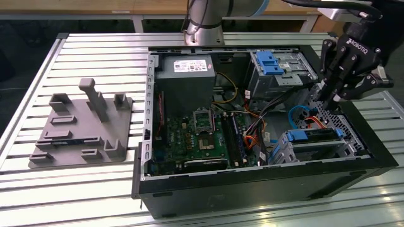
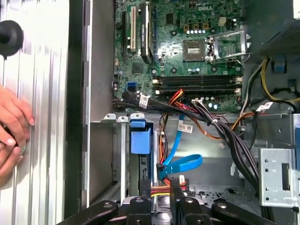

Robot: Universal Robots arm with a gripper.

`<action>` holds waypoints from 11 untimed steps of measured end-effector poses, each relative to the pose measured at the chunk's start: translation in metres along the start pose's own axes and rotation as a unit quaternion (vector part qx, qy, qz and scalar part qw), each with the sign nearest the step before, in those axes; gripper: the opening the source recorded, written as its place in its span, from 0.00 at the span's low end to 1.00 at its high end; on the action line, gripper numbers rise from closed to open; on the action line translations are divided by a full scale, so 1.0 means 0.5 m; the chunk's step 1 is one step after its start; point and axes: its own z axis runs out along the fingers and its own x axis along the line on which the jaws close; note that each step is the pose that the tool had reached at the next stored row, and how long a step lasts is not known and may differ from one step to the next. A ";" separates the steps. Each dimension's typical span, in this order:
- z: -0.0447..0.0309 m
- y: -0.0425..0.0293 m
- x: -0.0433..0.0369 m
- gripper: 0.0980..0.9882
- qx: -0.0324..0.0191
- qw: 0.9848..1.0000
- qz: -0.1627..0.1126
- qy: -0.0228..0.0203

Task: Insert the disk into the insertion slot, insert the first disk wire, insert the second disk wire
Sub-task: 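Insert the second disk wire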

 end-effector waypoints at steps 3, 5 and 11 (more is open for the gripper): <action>0.006 0.000 -0.002 0.23 0.002 1.000 -0.017 0.004; 0.008 0.001 -0.002 0.23 0.004 1.000 -0.022 0.008; 0.015 0.020 -0.005 0.23 0.024 0.999 -0.019 0.018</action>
